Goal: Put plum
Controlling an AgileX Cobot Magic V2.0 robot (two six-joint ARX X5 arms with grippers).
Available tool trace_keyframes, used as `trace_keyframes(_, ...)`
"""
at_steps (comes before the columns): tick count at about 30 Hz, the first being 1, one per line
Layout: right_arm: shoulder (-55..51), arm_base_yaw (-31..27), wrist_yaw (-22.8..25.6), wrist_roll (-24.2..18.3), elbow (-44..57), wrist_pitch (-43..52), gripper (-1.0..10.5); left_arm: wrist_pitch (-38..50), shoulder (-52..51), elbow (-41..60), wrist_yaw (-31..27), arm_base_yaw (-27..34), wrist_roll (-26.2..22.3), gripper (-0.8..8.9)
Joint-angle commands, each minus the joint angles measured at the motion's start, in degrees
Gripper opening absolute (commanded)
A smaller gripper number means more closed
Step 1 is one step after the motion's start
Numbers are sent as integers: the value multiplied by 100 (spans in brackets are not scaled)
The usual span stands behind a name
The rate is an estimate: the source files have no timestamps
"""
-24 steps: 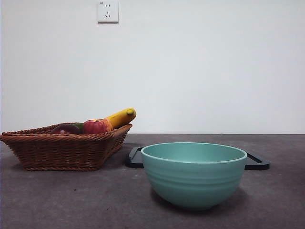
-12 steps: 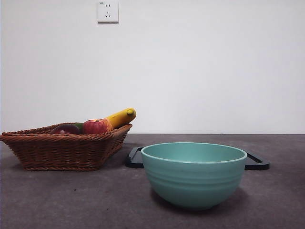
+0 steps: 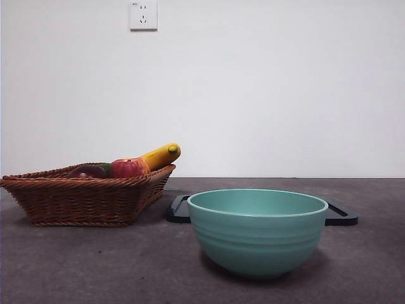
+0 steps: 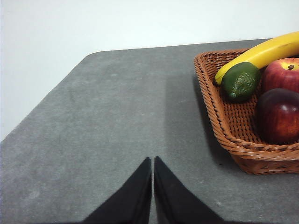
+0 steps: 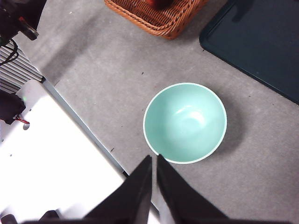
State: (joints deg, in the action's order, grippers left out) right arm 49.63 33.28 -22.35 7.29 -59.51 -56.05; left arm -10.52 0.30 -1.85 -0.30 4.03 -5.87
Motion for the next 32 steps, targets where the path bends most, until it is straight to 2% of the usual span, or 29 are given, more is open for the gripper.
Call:
trace_keyframes(1, 22, 31, 7, -72, -87, 79, 7, -37, -11, 118, -20, 13, 52, 7)
trace_keyframes(5, -221, -339, 114, -433, -83, 92, 7, -37, -11, 118, -20, 13, 52, 7)
trace_keyframes(8, -514, -984, 175, -673, 22, 472, 7, -37, -11, 118, -17, 13, 52, 7)
trace_keyframes(11, -1001, -1801, 179, -691, 330, 1093, 7, -37, -11, 118, -20, 13, 52, 7)
trace_keyframes(15, -1709, -2833, 181, -855, 1134, 2168, 7, -37, -11, 118, -20, 13, 52, 7)
trace_keyframes(19, -2712, -3665, 251, -1145, 2712, 3797, 7, -37, -11, 118, -20, 13, 52, 7)
trace_keyframes(23, -3333, -3956, 793, -1172, 3753, 4900, 7, -37, -11, 118, -20, 13, 52, 7)
trace_keyframes(27, -3803, -4000, 1102, -1182, 4441, 5480, 7, -37, -11, 118, -20, 13, 52, 7)
trace_keyframes(32, -4273, -4000, 1211, -1180, 5149, 5849, 7, -37, -11, 118, -20, 13, 52, 7)
